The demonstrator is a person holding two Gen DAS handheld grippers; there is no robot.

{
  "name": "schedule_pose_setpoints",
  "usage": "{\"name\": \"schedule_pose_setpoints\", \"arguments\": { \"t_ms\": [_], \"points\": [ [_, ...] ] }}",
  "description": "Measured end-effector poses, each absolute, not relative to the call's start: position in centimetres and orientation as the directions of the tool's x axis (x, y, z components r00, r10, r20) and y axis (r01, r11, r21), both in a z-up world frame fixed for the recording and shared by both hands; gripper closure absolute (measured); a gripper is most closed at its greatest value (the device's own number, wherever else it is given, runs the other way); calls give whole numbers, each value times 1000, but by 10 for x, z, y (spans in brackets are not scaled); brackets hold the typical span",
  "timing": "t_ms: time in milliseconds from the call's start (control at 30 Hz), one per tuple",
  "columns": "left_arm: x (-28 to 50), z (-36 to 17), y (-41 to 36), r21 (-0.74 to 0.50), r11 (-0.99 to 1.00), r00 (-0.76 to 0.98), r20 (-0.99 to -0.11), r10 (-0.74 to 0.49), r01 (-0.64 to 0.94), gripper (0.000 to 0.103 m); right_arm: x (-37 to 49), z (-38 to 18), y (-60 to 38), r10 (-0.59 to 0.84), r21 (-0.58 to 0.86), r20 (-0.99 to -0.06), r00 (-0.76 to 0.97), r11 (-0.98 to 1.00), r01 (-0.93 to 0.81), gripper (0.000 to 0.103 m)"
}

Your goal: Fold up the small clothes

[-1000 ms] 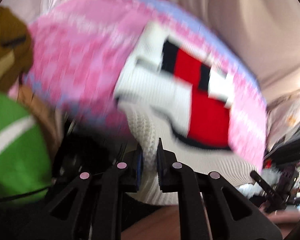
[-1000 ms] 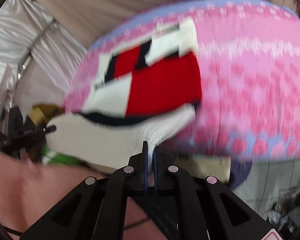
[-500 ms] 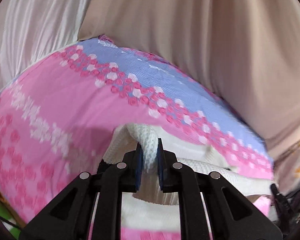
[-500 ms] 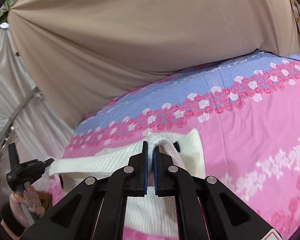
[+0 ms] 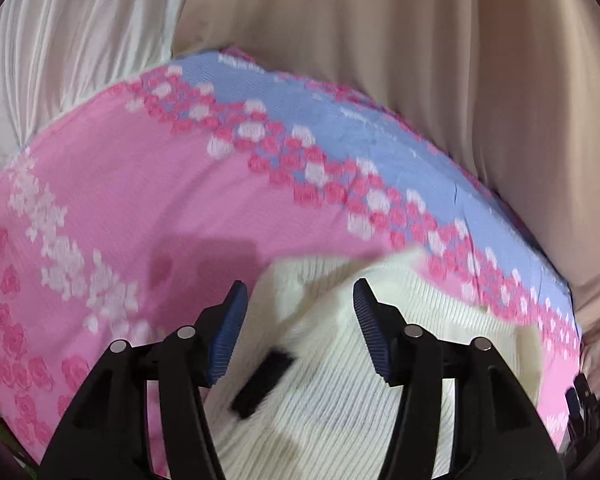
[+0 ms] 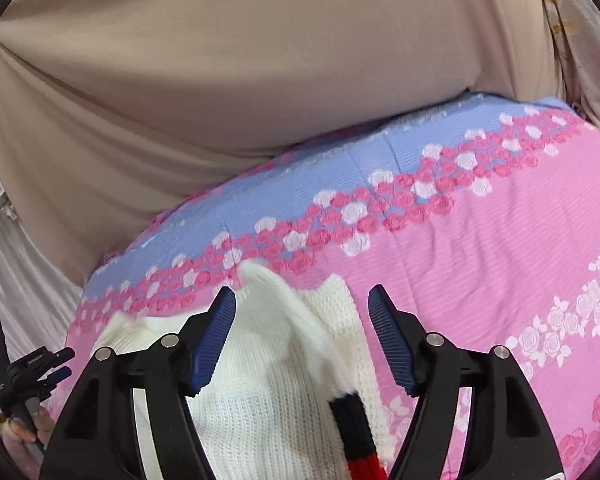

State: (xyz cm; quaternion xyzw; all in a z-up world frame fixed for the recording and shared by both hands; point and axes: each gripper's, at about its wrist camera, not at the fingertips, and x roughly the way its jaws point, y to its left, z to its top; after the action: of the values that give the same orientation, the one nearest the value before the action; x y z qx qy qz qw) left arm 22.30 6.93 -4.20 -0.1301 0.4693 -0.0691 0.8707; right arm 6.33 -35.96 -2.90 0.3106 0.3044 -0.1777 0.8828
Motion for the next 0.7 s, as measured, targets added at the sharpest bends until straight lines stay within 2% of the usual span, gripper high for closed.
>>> {"name": "schedule_pose_setpoints", "arguments": {
  "t_ms": [100,167,367,400,433,467,500,567,700],
  "points": [
    [211,-59,67,-244,970,500,-839,-217,11,48,53,-39,-355,-89,419,-702,707,750,511,35],
    [199,-69,69,-178,984,477,-865,-154,-5,48,38,-49,-344,-87,382,-741,666,761,524,35],
    [156,-96,100,-212,976,398,-901,-173,-55,48,-19,-92,-317,-23,373,-820,573,737,563,35],
    [151,-100,101,-215,975,390,-904,-177,-57,48,-22,-99,-315,-5,381,-825,565,734,563,47],
    [147,-103,101,-226,972,391,-901,-187,-57,50,-23,-105,-315,26,406,-820,571,731,549,93],
    [145,-103,101,-247,968,399,-893,-207,-52,67,-21,-109,-318,67,443,-816,574,712,545,95],
    [144,-101,100,-257,965,399,-891,-215,-52,79,-22,-105,-321,78,473,-801,593,689,549,96],
    [143,-86,105,-312,948,404,-876,-263,-58,85,-26,-78,-328,73,521,-748,660,682,514,96],
    [136,-73,124,-338,937,386,-879,-279,-93,88,-37,-57,-333,83,526,-727,682,705,476,96]
  ]
}}
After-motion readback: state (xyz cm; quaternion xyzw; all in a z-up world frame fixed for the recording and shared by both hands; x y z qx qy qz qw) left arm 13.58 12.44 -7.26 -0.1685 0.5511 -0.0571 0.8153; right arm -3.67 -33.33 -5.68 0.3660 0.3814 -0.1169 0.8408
